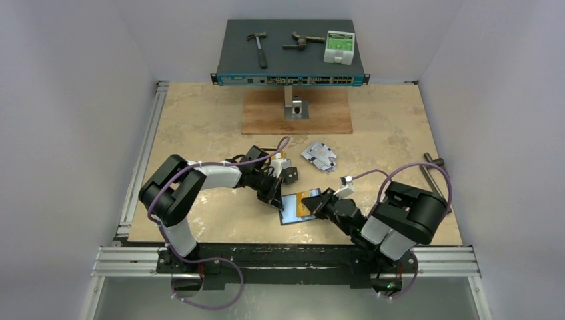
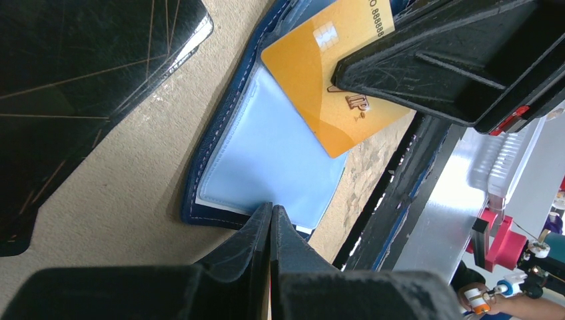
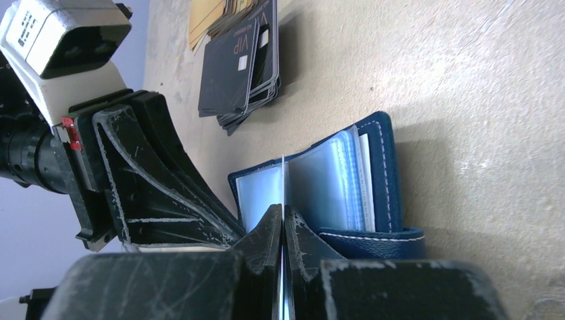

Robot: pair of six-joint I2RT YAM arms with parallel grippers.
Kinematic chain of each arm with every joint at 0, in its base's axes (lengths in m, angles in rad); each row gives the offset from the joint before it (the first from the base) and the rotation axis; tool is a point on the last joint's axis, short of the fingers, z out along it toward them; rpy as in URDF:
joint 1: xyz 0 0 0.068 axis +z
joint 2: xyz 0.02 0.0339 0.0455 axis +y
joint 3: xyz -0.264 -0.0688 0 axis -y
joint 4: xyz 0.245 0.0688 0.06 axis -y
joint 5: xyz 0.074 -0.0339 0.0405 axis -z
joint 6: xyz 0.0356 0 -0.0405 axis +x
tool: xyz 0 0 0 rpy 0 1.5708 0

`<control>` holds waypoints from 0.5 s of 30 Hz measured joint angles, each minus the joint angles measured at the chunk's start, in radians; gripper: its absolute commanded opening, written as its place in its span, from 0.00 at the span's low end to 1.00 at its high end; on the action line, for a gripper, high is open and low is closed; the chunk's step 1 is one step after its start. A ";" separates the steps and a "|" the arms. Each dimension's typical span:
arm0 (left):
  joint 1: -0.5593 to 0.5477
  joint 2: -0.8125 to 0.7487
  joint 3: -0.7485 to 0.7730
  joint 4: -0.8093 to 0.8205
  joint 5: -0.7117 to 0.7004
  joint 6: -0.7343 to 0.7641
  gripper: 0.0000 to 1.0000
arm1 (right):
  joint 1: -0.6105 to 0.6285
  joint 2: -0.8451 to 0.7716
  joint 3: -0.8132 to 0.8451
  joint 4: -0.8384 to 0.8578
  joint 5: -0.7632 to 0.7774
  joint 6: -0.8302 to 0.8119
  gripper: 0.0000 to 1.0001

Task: Put the credit cards into the card holder
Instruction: Insert the credit card into the card holder.

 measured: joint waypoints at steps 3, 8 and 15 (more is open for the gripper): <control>0.000 0.000 0.000 0.000 0.000 0.000 0.00 | 0.000 0.032 0.000 0.039 -0.021 0.007 0.00; 0.000 0.000 0.000 0.000 0.000 0.000 0.00 | 0.000 -0.012 0.001 -0.008 -0.047 0.005 0.00; 0.000 0.000 0.000 0.000 0.000 0.007 0.00 | 0.005 -0.176 0.011 -0.219 -0.055 -0.014 0.00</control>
